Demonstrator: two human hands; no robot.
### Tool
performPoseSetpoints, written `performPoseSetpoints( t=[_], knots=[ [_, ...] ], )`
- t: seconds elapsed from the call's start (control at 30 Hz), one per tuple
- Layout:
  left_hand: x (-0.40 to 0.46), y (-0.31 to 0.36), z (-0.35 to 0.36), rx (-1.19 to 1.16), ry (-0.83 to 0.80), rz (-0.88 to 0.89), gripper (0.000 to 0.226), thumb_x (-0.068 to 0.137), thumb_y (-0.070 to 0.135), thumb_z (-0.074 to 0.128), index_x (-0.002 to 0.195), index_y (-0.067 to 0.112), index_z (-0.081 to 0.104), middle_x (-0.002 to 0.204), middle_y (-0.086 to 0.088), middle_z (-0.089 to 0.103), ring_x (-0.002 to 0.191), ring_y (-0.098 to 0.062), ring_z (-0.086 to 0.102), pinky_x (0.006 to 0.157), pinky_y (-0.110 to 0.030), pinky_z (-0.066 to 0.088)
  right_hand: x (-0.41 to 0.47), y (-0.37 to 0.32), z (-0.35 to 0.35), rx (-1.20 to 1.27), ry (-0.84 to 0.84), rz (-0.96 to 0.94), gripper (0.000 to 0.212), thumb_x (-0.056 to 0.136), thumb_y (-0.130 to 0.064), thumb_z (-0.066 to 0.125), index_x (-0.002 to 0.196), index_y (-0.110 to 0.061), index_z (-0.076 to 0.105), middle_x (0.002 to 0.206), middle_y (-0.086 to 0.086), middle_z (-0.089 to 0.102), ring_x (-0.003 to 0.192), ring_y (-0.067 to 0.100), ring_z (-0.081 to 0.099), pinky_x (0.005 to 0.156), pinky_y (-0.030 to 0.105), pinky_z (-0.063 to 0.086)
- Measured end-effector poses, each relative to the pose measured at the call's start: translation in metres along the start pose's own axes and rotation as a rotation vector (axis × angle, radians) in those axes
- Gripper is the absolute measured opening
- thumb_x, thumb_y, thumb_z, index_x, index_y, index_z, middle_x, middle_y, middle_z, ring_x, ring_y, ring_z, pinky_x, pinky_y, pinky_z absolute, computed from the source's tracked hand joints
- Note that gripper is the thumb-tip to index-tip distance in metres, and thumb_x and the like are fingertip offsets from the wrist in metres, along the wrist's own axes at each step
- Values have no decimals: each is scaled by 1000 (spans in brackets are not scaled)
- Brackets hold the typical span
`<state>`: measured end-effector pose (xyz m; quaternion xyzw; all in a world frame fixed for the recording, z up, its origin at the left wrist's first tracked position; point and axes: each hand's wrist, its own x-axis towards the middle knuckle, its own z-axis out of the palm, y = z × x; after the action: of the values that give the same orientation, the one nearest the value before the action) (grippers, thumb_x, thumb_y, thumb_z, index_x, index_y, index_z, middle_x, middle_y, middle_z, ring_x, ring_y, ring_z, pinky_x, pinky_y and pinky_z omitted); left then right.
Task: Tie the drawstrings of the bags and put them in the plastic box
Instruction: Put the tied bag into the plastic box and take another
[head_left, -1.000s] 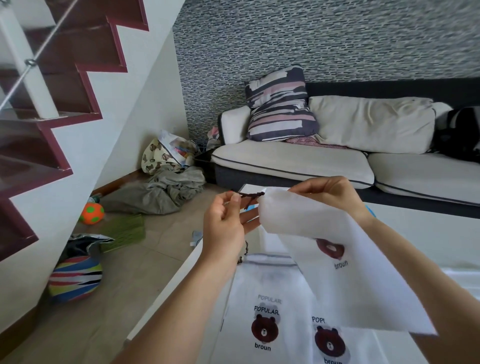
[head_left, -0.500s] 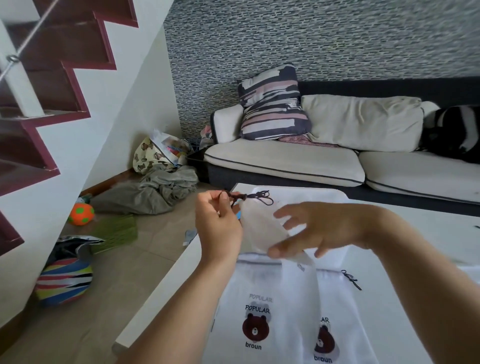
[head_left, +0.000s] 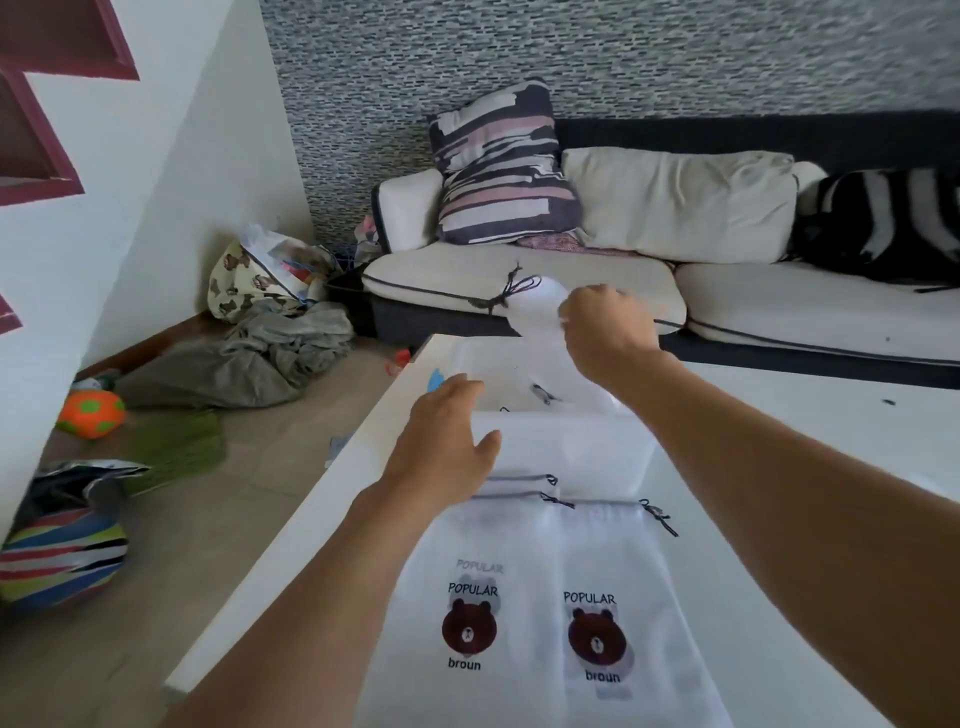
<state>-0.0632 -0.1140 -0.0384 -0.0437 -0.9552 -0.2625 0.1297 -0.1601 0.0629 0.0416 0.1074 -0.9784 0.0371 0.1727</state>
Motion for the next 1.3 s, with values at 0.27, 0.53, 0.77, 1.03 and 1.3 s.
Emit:
performPoseSetpoints(
  t=[0.27,0.53,0.77,1.03,1.3],
  knots=[
    [-3,-10,0,216,-324,16,76,99,36,55,160,27,9,166,6,11,150,-21,21,116,-38,31,5,-6,59,264,-984,93,77,97,-71,30,159,-26,23,167,1,18,153,26,17,120,45,16],
    [-8,-12,-7,104,-77,-39,58,92,37,65,142,20,40,146,-5,36,121,-34,54,97,-47,47,-26,-30,35,237,-92,-164,23,93,-34,58,85,-16,70,91,8,70,87,34,65,72,32,50],
    [-40,-4,-16,415,-567,-177,49,95,51,57,129,15,56,133,-5,56,118,-27,56,99,-40,47,-110,-25,51,90,-735,48,51,83,-51,76,70,-8,52,65,8,64,65,25,71,60,33,58],
    [-58,-13,-30,449,-791,-235,56,97,59,50,128,14,59,135,-2,59,118,-23,56,102,-35,46,-133,-27,121,375,-443,314,51,70,-47,88,81,-14,50,77,1,59,66,18,55,49,27,35],
    [-55,-23,-34,446,-763,-232,56,96,60,50,134,20,55,137,1,56,121,-21,55,103,-36,46,-109,-9,132,502,-483,292,16,80,-14,75,80,1,73,78,16,73,62,23,62,58,31,58]
  ],
)
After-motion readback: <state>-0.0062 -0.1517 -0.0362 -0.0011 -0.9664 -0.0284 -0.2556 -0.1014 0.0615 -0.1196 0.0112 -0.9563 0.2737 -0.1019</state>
